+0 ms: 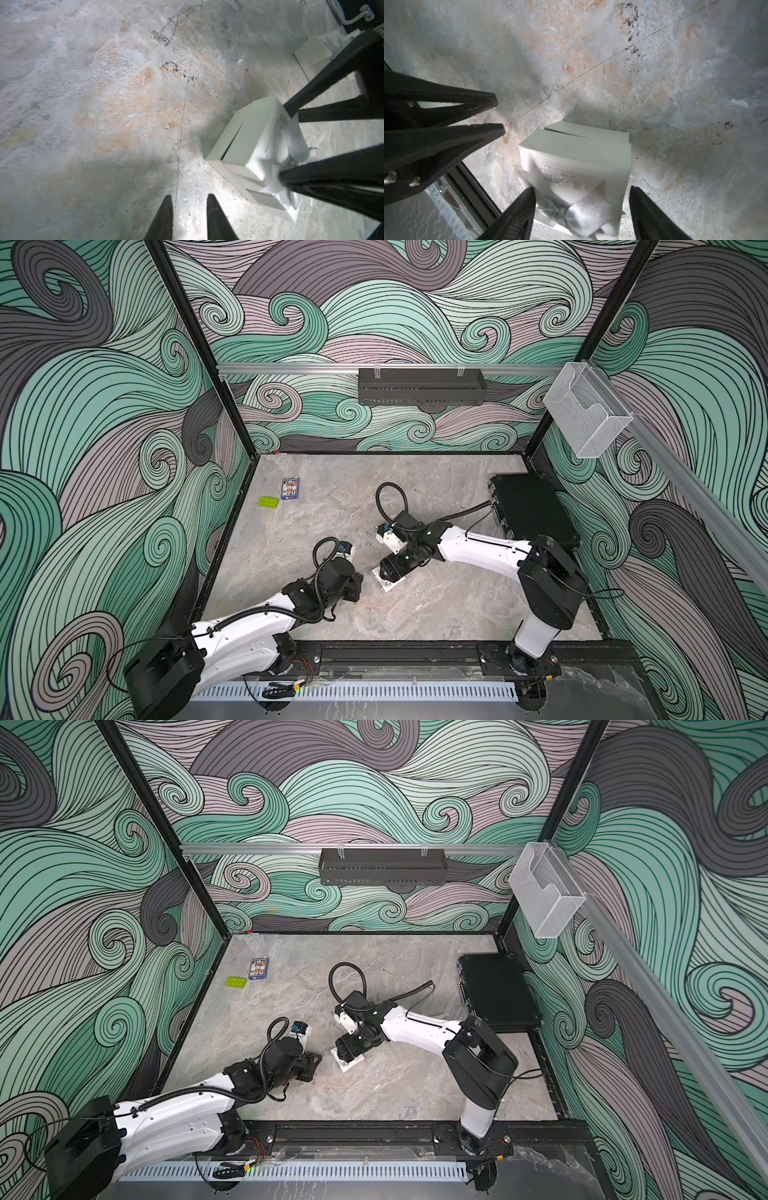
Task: Take the necklace out of the lift-off lid jewelry box
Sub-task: Close the lid on the jewelry box.
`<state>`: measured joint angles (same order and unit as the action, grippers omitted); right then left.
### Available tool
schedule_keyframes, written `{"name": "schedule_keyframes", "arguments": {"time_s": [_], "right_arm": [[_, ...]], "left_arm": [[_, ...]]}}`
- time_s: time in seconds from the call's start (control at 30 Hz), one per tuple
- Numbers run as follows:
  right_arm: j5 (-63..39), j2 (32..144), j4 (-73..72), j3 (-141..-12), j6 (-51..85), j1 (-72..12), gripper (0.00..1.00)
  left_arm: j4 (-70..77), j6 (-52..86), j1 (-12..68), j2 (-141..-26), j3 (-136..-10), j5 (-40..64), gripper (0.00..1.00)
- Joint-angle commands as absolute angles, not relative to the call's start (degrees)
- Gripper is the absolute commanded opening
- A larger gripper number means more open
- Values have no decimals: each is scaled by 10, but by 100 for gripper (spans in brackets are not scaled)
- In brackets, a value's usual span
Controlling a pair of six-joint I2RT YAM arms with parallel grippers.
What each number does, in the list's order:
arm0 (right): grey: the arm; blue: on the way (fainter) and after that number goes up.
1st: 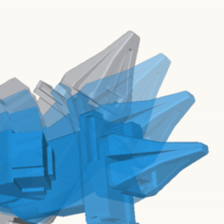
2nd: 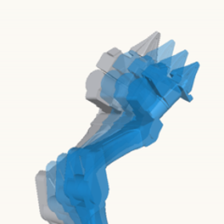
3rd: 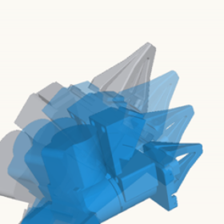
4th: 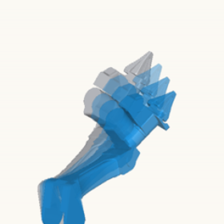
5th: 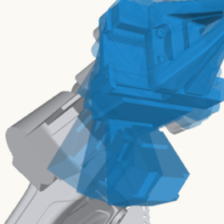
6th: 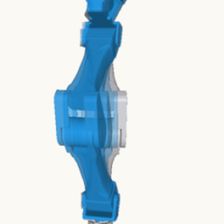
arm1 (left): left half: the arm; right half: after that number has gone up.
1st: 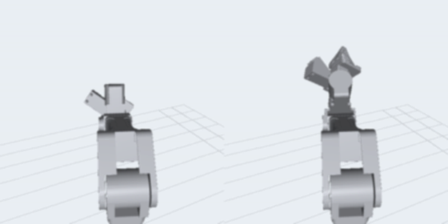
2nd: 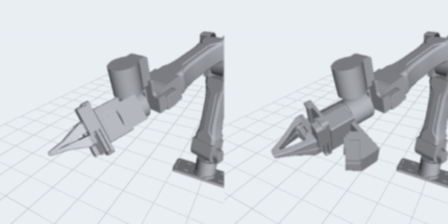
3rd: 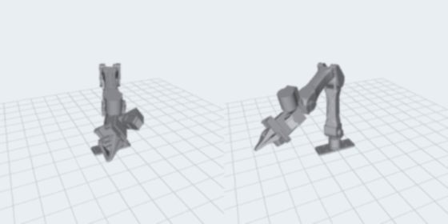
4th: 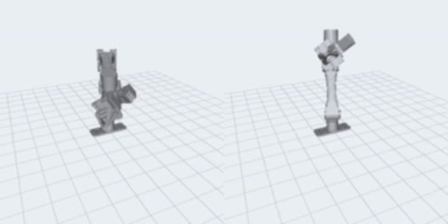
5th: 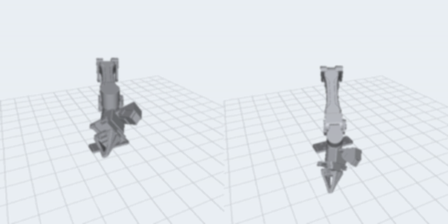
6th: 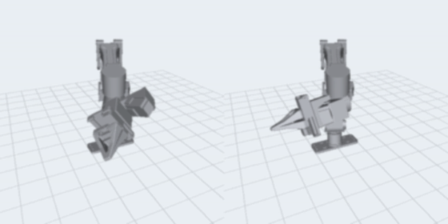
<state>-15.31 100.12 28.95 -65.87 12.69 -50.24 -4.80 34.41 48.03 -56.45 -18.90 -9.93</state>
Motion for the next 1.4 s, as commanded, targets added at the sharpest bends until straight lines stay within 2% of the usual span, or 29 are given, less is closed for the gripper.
{"name": "schedule_keyframes", "arguments": {"time_s": [0.0,0.3,0.6,0.77,0.97,1.17,1.37], "right_arm": [[-139,1017,282,-660,131,-501,71],[-135,1033,286,-658,126,-501,69],[-108,973,300,-651,129,-499,76],[-92,962,307,-649,133,-483,73],[-81,1007,315,-652,132,-475,70],[-70,1042,318,-644,138,-476,70],[-60,1009,325,-638,137,-476,72]], "left_arm": [[-79,349,479,-556,-202,-121,28],[-85,336,476,-562,-230,-127,29],[-88,323,469,-568,-243,-129,29],[-99,320,466,-554,-241,-131,29],[-105,307,453,-526,-238,-142,30],[-131,290,420,-501,-253,-142,31],[-149,256,355,-489,-274,-139,33]]}}
